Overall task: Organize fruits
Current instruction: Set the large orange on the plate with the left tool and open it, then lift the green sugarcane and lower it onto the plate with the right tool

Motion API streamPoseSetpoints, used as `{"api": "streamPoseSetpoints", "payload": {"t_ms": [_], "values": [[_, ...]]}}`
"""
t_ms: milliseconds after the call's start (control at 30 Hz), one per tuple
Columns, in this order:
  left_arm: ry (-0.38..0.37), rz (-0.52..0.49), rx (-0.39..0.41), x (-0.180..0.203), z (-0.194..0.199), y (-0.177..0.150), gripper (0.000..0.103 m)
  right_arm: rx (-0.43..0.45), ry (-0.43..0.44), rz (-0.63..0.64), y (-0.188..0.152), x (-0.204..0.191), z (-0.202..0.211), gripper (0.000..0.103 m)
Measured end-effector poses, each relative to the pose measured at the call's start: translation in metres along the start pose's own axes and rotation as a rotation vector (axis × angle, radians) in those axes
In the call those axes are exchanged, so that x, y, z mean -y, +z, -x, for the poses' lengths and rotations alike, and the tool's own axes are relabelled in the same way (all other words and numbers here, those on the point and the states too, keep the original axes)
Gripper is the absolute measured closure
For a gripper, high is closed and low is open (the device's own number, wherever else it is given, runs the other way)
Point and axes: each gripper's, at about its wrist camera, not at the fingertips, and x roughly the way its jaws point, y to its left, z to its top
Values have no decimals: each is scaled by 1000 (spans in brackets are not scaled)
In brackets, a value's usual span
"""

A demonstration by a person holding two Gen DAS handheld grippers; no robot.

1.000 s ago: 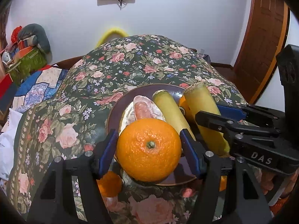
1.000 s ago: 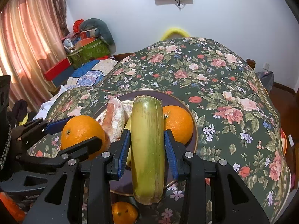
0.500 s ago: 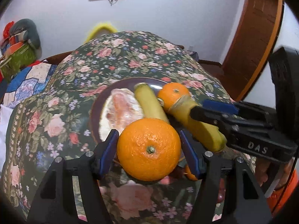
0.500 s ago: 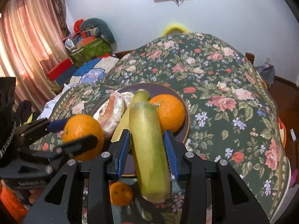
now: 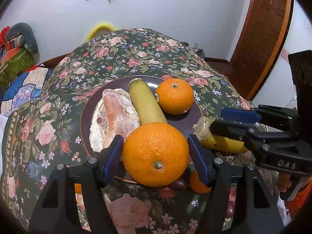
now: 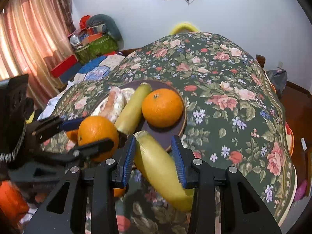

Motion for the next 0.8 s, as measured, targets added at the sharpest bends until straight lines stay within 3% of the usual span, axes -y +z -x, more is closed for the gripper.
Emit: {"api": "streamPoseSetpoints", "payload": {"t_ms": [200, 800], "values": [[-4, 39, -19, -4, 3, 2, 35, -38, 29, 68, -9, -11, -3, 64], [26, 108, 23, -27, 39, -2, 32, -91, -36, 176, -24, -24, 1, 57]]}}
